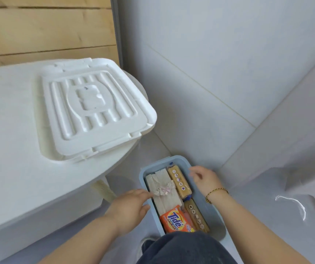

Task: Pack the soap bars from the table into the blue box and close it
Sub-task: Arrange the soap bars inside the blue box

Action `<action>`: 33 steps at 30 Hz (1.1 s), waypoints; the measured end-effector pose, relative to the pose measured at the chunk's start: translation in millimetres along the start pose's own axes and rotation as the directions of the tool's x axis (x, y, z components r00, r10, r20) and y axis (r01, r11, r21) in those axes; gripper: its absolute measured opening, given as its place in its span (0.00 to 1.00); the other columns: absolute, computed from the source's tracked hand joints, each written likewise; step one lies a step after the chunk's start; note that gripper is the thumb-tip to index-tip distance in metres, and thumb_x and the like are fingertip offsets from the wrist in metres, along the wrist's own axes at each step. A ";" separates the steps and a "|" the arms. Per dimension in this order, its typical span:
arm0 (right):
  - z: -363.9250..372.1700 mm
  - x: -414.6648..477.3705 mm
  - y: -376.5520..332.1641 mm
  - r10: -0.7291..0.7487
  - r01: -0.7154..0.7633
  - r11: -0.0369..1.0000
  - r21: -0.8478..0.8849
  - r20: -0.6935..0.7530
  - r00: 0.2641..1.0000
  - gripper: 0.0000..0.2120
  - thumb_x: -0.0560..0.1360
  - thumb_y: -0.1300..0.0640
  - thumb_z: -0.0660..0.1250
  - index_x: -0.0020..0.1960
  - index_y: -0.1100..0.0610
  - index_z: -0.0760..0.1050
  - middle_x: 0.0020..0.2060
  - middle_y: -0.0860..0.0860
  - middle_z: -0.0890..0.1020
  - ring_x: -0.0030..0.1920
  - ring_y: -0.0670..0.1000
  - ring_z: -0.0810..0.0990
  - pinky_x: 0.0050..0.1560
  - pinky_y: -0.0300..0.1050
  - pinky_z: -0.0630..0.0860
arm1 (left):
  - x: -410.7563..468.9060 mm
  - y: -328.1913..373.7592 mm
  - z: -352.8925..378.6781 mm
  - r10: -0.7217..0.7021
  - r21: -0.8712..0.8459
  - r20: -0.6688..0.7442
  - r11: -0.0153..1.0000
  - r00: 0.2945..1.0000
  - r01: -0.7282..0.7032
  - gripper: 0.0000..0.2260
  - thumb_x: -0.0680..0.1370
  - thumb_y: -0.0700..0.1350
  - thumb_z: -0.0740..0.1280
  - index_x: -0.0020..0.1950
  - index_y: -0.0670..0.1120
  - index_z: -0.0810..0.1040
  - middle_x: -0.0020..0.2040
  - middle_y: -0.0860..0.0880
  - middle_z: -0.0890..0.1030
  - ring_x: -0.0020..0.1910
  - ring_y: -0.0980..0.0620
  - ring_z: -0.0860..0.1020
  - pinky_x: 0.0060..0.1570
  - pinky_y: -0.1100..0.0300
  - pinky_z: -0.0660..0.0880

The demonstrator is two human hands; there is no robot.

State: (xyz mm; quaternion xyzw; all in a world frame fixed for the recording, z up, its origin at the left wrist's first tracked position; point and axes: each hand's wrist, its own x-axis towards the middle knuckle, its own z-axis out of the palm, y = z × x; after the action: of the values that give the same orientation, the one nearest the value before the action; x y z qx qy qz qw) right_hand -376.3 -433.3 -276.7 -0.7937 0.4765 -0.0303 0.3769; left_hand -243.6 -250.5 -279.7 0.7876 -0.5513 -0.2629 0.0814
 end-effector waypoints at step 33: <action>148.7 -128.1 -428.4 -0.718 0.871 0.338 -0.357 0.501 0.483 0.38 0.70 0.54 0.68 0.73 0.52 0.52 0.73 0.51 0.59 0.72 0.53 0.57 0.69 0.45 0.59 | -279.6 -154.1 -132.4 -0.548 -0.189 -0.661 0.783 0.512 0.593 0.24 0.77 0.61 0.49 0.71 0.53 0.54 0.75 0.54 0.53 0.74 0.56 0.47 0.71 0.57 0.43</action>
State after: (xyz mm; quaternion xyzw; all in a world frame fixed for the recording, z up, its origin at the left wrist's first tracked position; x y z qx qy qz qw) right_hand -71.2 -136.6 -74.4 -0.9920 -0.0448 0.0344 0.1133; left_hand -120.7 41.2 -141.1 0.9649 -0.1985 0.0523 0.1637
